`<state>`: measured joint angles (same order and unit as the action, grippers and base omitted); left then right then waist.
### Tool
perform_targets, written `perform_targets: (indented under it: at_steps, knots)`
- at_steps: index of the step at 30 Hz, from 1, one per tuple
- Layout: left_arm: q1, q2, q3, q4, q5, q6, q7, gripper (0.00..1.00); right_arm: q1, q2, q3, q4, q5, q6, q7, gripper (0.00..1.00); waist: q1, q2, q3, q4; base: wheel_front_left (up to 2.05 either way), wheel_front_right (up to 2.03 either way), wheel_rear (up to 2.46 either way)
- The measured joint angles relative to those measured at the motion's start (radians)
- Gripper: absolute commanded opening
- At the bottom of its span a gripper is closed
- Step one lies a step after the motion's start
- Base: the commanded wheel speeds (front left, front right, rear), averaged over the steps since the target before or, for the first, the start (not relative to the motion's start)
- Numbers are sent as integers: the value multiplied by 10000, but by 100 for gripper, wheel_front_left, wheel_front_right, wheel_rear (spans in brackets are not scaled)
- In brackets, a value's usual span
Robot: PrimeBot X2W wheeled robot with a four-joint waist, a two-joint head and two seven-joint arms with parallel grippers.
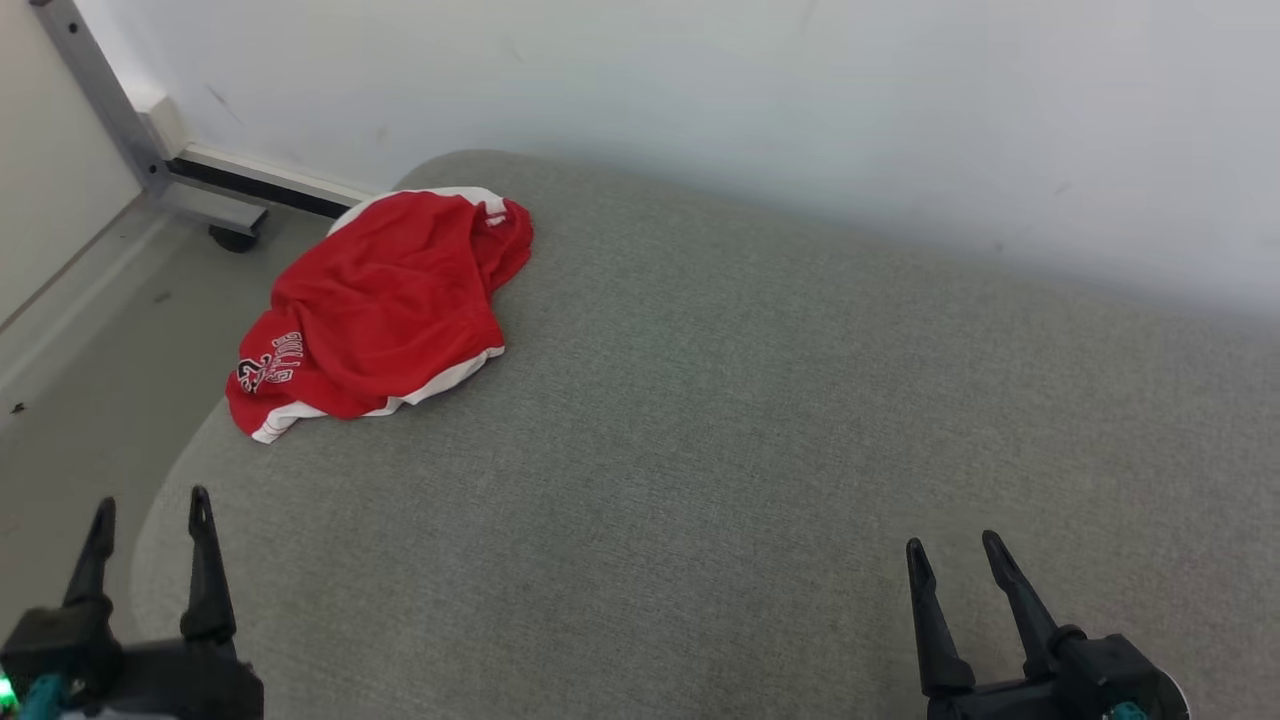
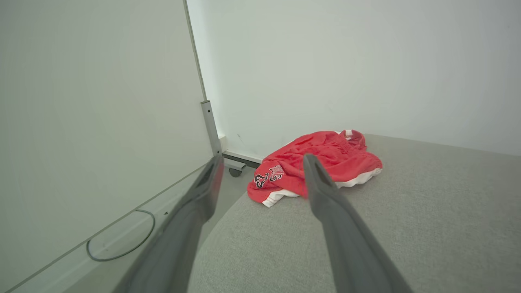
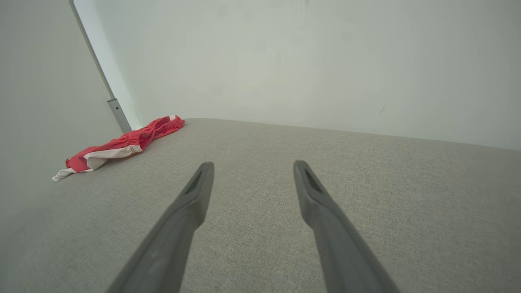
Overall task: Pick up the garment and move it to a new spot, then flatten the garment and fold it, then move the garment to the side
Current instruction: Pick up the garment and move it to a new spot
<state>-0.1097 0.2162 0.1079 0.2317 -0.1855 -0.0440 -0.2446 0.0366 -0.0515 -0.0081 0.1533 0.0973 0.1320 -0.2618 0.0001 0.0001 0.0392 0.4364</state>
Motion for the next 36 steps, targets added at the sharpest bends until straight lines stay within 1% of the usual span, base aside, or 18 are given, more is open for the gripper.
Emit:
perform_targets:
  at_steps: [7, 14, 19, 26, 28, 32, 36]
  knots:
    - [-1908, 533, 174, 773, -303, -171, -12, 100, -492, -102, -25, -470, -328, -2, -15, 100, 0, 0, 666, -690, 0, 0, 0]
    - [-3876, 1108, 631, 1741, -690, -182, -54, 100, -1032, -176, -69, -1513, -522, 0, 82, 100, 2, 1, 1668, -1554, 0, 0, 0]
    - [-4774, 1622, 848, 2301, -878, -232, -42, 100, -1245, -144, -146, -2165, -573, -2, 171, 100, 0, 0, 2374, -2282, 0, 0, 0]
    - [-6162, 2355, 813, 3463, -1118, -456, 522, 100, -1375, -94, -280, -2989, -759, -2, 376, 100, 1, 0, 3433, -3103, 0, 0, 0]
    - [-6541, 2485, 936, 4023, -1421, -537, 851, 100, -1407, -90, -297, -3177, -819, -2, 456, 100, 1, 0, 3716, -3293, 0, 0, 0]
    - [-7217, 2997, 905, 4897, -1726, -706, 1371, 100, -1513, -88, -303, -3519, -905, -2, 610, 100, 1, 0, 4180, -3657, 0, 0, 0]
    - [-7752, 3312, 481, 5614, -1902, -802, 2138, 100, -1545, -104, -372, -3724, -930, -2, 736, 100, 1, 1, 4527, -3984, 0, 0, 0]
